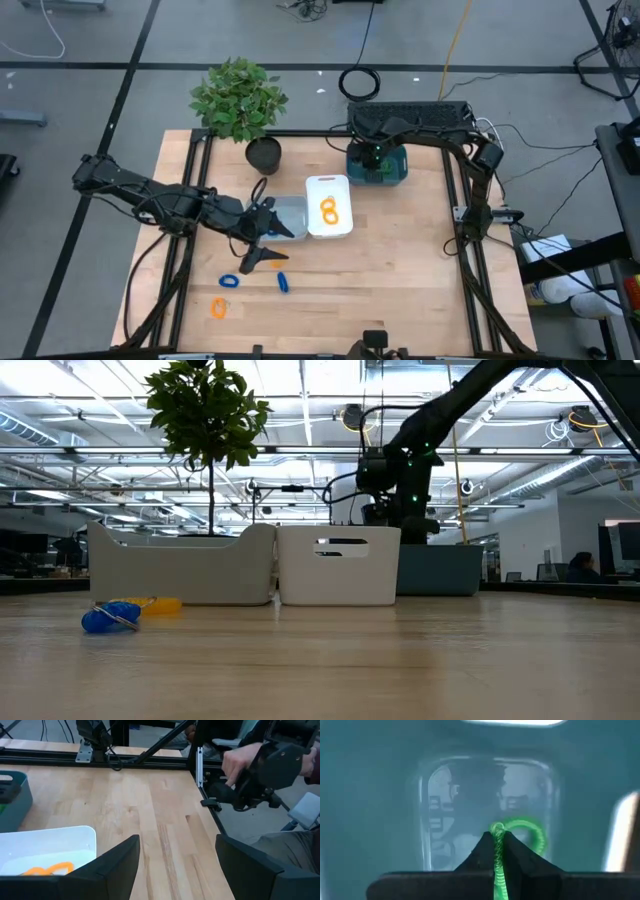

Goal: Sort spring keychains
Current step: Put the green spring keychain into the blue bin, then put the yellow spring keychain into the white bin

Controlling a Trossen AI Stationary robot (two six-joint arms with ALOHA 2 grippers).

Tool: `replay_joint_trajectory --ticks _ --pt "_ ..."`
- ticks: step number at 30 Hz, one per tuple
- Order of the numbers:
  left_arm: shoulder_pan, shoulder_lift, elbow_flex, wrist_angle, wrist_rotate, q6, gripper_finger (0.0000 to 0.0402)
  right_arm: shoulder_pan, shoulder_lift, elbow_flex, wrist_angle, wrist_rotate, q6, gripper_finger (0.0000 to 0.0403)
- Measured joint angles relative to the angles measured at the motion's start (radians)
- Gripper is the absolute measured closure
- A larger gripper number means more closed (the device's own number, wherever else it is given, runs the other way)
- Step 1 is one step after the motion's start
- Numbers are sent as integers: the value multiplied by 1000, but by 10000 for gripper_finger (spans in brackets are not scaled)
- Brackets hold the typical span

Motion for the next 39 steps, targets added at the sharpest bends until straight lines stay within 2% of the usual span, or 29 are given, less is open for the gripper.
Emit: replay_joint_trajectory --ticks 3,6,19,24,29,36,39 --pt "0 0 0 1 0 0 135 0 1 -29 22 3 -1 401" --pt "0 0 0 1 0 0 135 0 0 -36 32 22 -17 382" --pt "0 0 0 -3 3 -14 135 7 -7 -36 37 32 -17 219" --pt "0 0 0 -4 10 -15 135 7 -47 -36 39 34 -21 175" --pt "0 0 0 -4 11 -15 135 7 -119 -37 39 35 -22 155" --pt "0 0 0 -5 11 -15 135 36 -262 -37 69 24 41 152" --pt "0 0 0 -5 11 -16 135 54 -314 -37 102 -23 89 151"
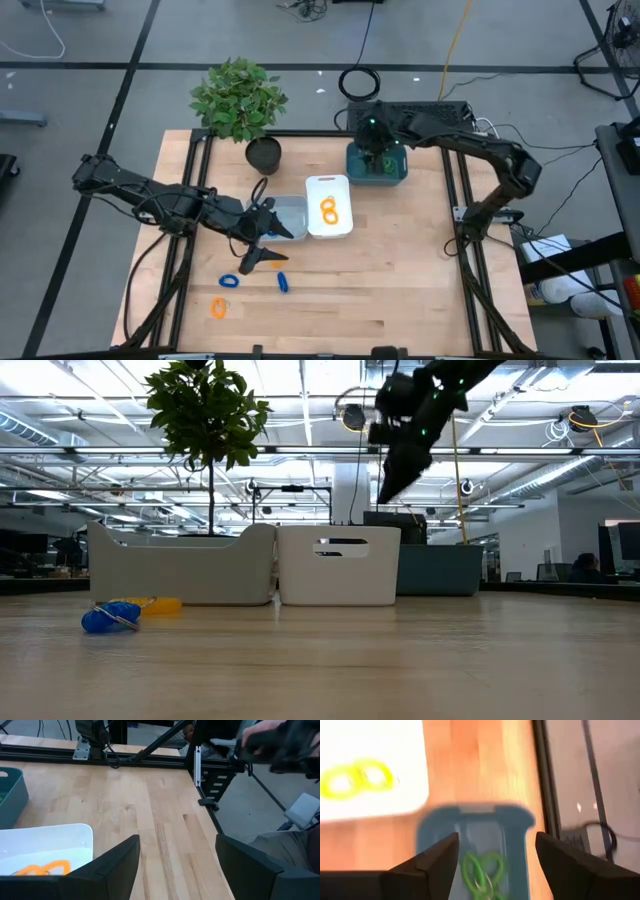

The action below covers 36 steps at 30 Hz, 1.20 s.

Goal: Sort spring keychains
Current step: Put the yellow spring keychain into the white bin

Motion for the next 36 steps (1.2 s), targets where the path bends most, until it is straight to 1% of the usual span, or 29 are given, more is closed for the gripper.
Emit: replay_joint_trajectory --ticks 7,12,17,19,24,26,30,36 --pt "0 0 0 0 0 -8 135 60 -81 0 79 -136 106 151" --pt "0 0 0 0 0 -8 135 136 -98 -1 125 -213 175 151" --pt "0 0 0 0 0 -10 135 246 -99 -1 162 -214 203 151" --pt "0 0 0 0 0 -10 135 299 -99 -13 202 -214 203 151" --pt "-1 0 0 -2 0 -9 135 419 -98 -93 361 -215 209 151" --pt "-1 0 0 -8 1 -9 135 459 -98 -132 452 -215 221 151" --pt "-1 0 0 -25 26 -11 135 527 -98 -232 669 -215 267 151" --pt "-1 0 0 -51 25 6 135 607 -98 -370 1036 -213 360 151"
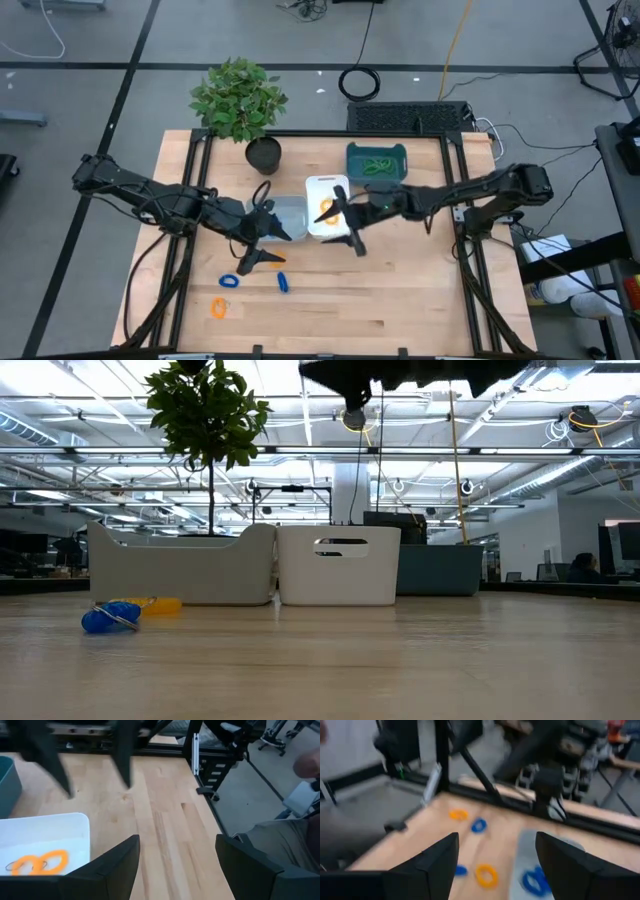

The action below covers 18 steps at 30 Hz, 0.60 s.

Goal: Sort spring keychains
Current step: Put the yellow spring keychain into the white bin

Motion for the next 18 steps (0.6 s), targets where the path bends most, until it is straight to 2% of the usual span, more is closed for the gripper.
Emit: replay_joint_trajectory --ticks 3,7,15,18 --pt "0 0 0 -6 -6 13 135 31 0 -55 174 7 58 151" --pt "0 0 0 -21 -23 31 135 70 0 -100 337 86 153 151" --pt "-64 29 0 -84 -200 158 135 114 0 -104 349 107 157 151" --pt "-84 63 0 -106 -216 176 135 112 0 -104 348 110 158 151"
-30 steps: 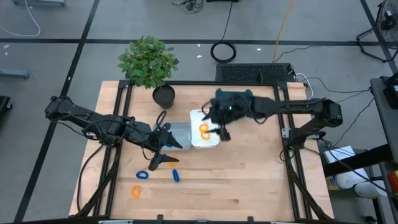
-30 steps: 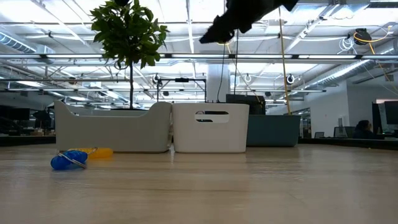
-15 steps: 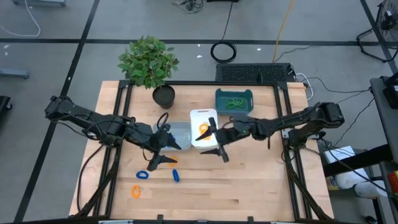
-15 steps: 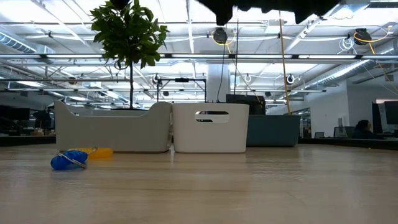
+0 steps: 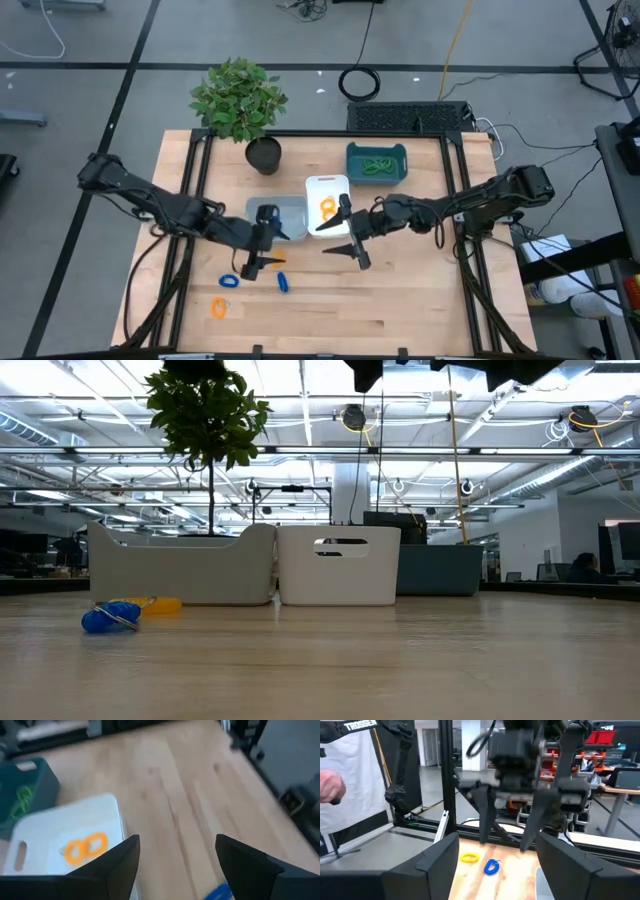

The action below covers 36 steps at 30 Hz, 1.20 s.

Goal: Sort spring keychains
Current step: Put the yellow spring keychain into the white bin

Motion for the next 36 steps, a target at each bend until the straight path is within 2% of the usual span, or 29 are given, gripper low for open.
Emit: replay_joint_trajectory --ticks 10,15,23,28,36 --pt "-33 128 13 -149 -3 -20 135 0 -23 0 -30 -1 0 151" --pt "-42 207 90 -316 -41 -53 135 1 -82 0 -79 -1 0 151" --pt "-42 372 221 -561 -19 -92 135 1 -201 0 -171 -1 -3 151" --pt "-44 456 229 -580 49 -33 135 1 -237 0 -194 -1 -4 151" --pt "-46 549 229 -577 62 -12 135 1 -241 0 -203 -1 -4 151"
